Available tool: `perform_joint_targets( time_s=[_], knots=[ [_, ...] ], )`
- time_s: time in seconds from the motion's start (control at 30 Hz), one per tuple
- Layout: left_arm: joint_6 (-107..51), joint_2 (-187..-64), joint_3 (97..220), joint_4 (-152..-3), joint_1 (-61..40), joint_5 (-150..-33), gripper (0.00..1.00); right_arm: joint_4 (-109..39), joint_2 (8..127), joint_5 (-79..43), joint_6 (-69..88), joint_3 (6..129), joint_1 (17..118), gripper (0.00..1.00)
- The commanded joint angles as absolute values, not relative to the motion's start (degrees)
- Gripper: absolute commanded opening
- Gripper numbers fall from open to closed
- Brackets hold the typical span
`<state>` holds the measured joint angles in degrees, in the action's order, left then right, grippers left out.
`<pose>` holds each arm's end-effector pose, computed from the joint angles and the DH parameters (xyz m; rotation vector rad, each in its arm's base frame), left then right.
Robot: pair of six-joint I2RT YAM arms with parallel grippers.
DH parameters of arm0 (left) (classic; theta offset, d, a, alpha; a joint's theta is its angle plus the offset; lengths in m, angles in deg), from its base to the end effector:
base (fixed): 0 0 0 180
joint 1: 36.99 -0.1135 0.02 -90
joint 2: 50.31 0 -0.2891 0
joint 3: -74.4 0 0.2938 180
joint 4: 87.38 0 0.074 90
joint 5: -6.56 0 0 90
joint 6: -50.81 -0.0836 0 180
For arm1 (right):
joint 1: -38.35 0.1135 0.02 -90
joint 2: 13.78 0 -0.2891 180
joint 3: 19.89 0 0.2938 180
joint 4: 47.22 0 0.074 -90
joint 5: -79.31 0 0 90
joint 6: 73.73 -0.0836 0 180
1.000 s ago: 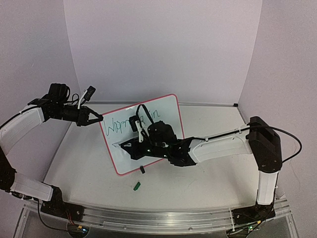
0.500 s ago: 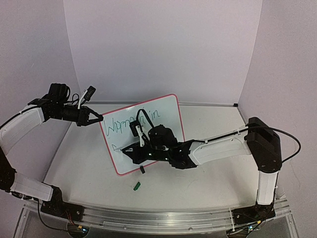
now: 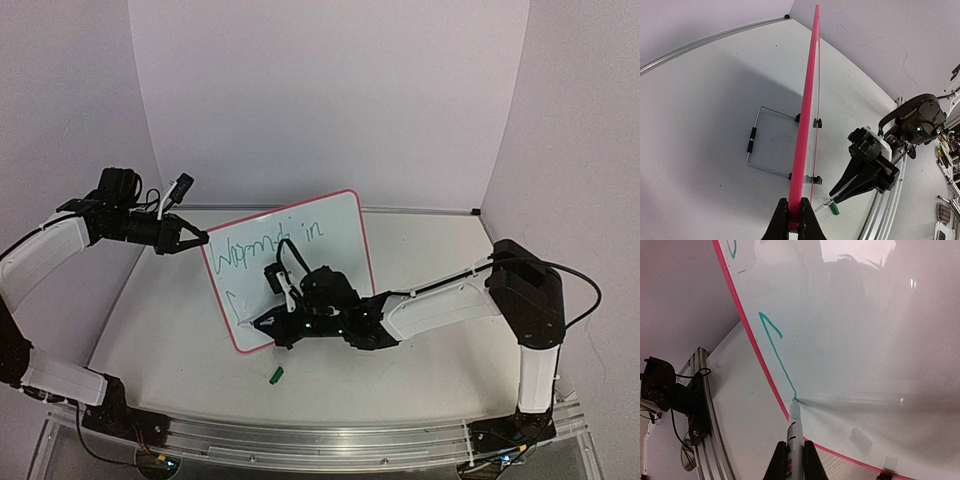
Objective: Write a sentence on the whiteboard
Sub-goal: Write on the whiteboard with the whiteboard marker without the cap.
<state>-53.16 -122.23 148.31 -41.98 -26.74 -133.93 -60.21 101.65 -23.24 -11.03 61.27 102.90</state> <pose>0.2998 -0.1198 0.3111 0.8702 1.9930 -0.9746 0.2122 0.4881 0.1527 -0.8402 1.9867 1.2211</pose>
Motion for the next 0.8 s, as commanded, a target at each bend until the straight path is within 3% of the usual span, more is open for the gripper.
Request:
perform_joint_targets(
  time_s=[0.0,0.4,0.77],
  knots=[
    [-54.4,-123.46,148.17,-39.85,-24.73,-132.75,0.0,-60.39,103.81,-23.18,-11.25,64.18,103.29,0.0],
    [-54.41,-123.28,148.18,-39.82,-24.61,-132.77,0.0,-65.96,98.25,-23.48,-11.82,62.06,103.31,0.0],
    [-54.38,-123.39,148.16,-39.84,-24.42,-132.75,0.0,-65.99,100.5,-21.69,-12.44,63.67,103.3,0.0]
  ],
)
